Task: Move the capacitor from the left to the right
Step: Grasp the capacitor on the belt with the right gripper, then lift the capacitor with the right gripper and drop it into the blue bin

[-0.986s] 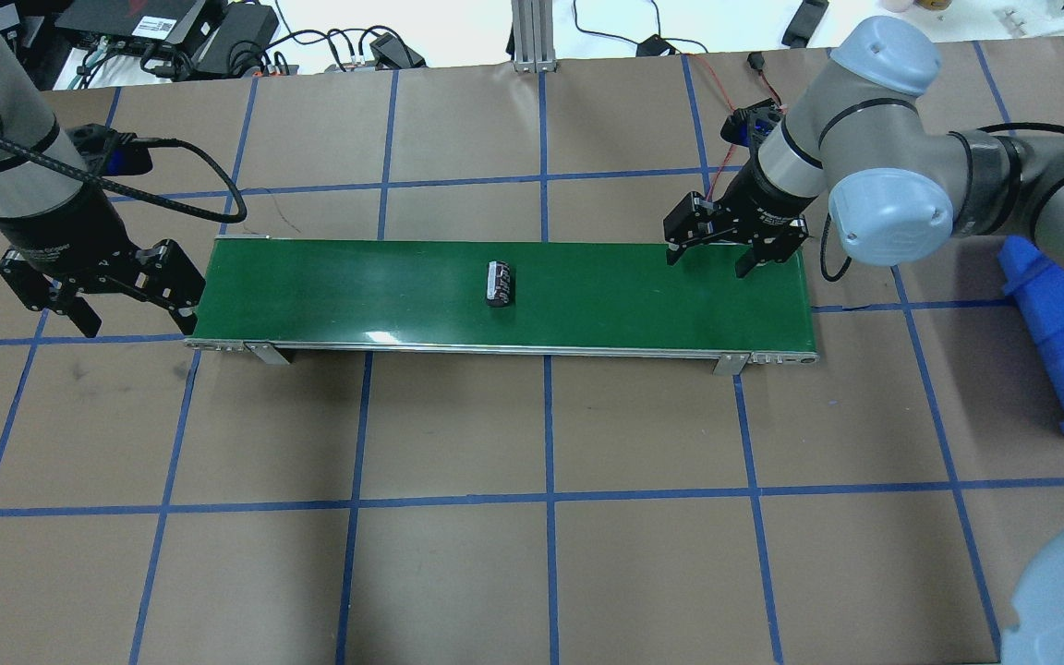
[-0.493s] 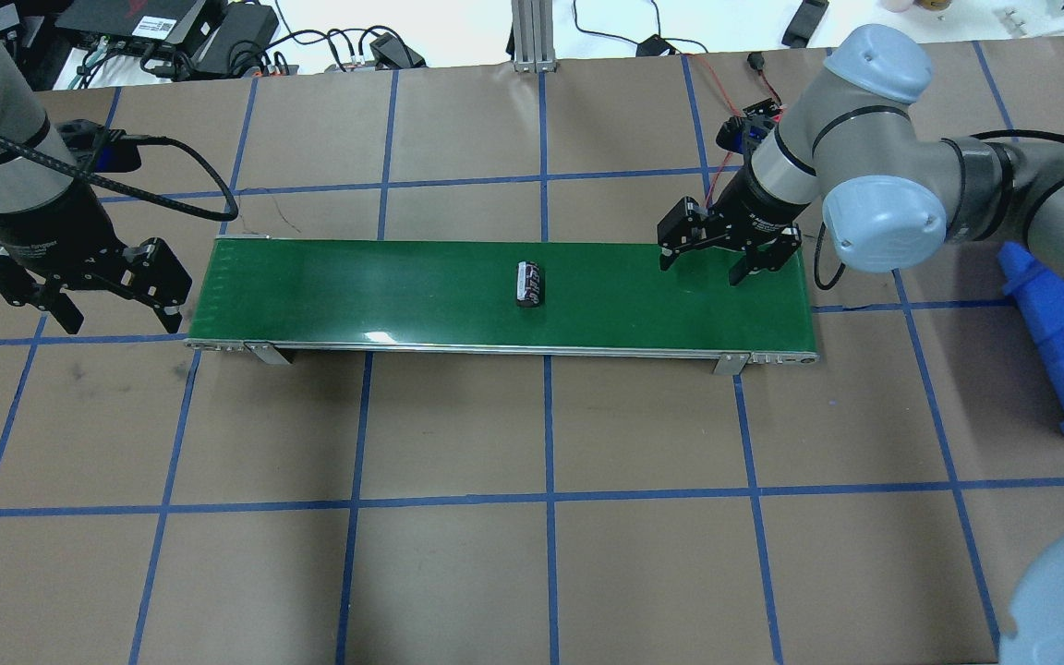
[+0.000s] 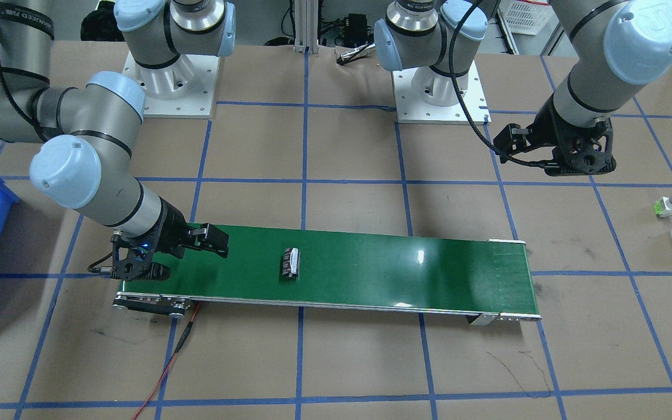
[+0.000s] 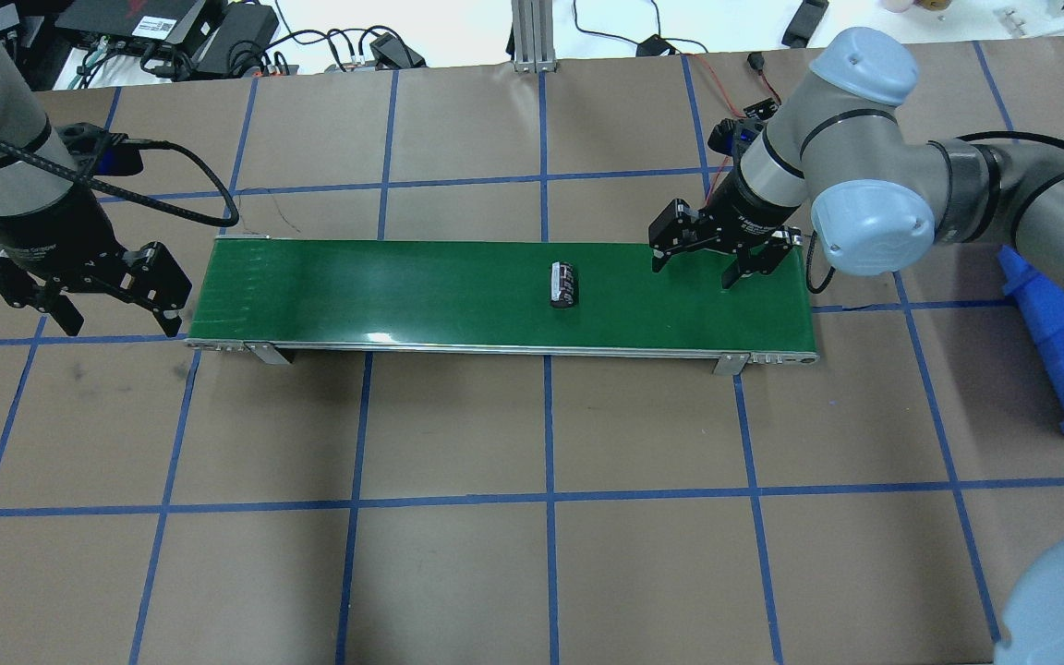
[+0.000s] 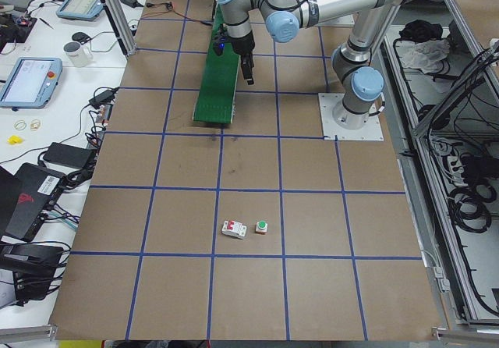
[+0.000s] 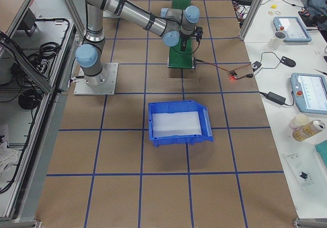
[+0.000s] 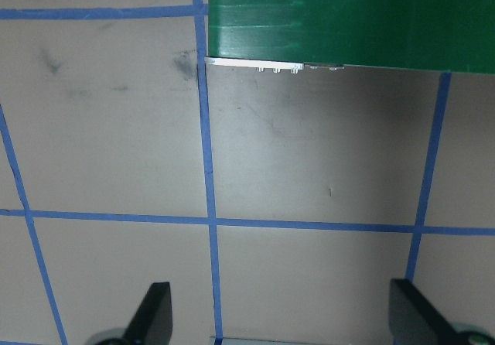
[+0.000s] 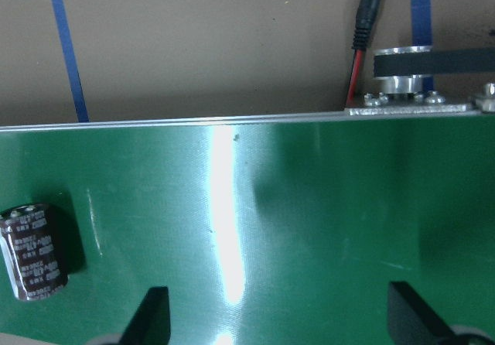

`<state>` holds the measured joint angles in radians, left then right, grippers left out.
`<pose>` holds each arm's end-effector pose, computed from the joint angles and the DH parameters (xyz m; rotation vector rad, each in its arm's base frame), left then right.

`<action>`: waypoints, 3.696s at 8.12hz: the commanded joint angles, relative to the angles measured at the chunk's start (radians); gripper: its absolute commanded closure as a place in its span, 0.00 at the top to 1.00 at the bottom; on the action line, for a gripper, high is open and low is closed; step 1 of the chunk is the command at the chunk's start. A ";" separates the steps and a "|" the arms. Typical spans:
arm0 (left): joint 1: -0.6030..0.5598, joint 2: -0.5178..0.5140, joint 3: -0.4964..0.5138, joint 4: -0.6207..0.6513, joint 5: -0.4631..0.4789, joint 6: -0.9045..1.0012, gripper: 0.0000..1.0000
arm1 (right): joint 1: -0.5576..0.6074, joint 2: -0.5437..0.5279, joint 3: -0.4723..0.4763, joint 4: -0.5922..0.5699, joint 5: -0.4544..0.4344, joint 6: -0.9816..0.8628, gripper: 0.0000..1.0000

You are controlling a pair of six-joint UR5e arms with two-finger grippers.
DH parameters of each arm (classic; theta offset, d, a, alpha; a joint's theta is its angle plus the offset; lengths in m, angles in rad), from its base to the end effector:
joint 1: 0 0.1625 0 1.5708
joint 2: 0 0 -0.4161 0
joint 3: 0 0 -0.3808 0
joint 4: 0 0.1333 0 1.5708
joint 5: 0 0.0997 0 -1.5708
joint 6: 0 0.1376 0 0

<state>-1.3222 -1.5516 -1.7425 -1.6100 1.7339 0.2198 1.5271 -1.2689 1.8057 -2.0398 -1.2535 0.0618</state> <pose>0.0008 -0.4542 0.3684 -0.0197 3.0090 0.3385 0.1524 -0.5488 0.2279 0.1642 2.8186 0.0998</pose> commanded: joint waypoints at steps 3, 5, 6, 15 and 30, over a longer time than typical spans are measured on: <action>0.006 0.008 0.005 0.001 0.003 0.018 1.00 | 0.024 -0.004 0.000 -0.003 -0.011 0.001 0.92; 0.005 0.008 0.009 0.004 0.003 0.016 1.00 | 0.048 -0.003 -0.002 -0.016 -0.027 0.003 0.92; 0.003 0.011 0.008 0.010 0.004 0.016 1.00 | 0.048 -0.003 -0.002 -0.016 -0.052 0.003 0.92; 0.005 0.002 0.001 0.019 0.041 0.019 1.00 | 0.050 0.040 -0.014 -0.017 -0.226 0.007 0.81; -0.003 -0.004 -0.005 0.015 0.042 0.016 1.00 | -0.673 0.076 -0.191 -0.071 -0.453 -1.134 0.00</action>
<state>-1.3251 -1.5610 -1.7403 -1.5955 1.7790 0.2275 0.9335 -1.2929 1.5986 -1.9835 -1.7282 -0.9580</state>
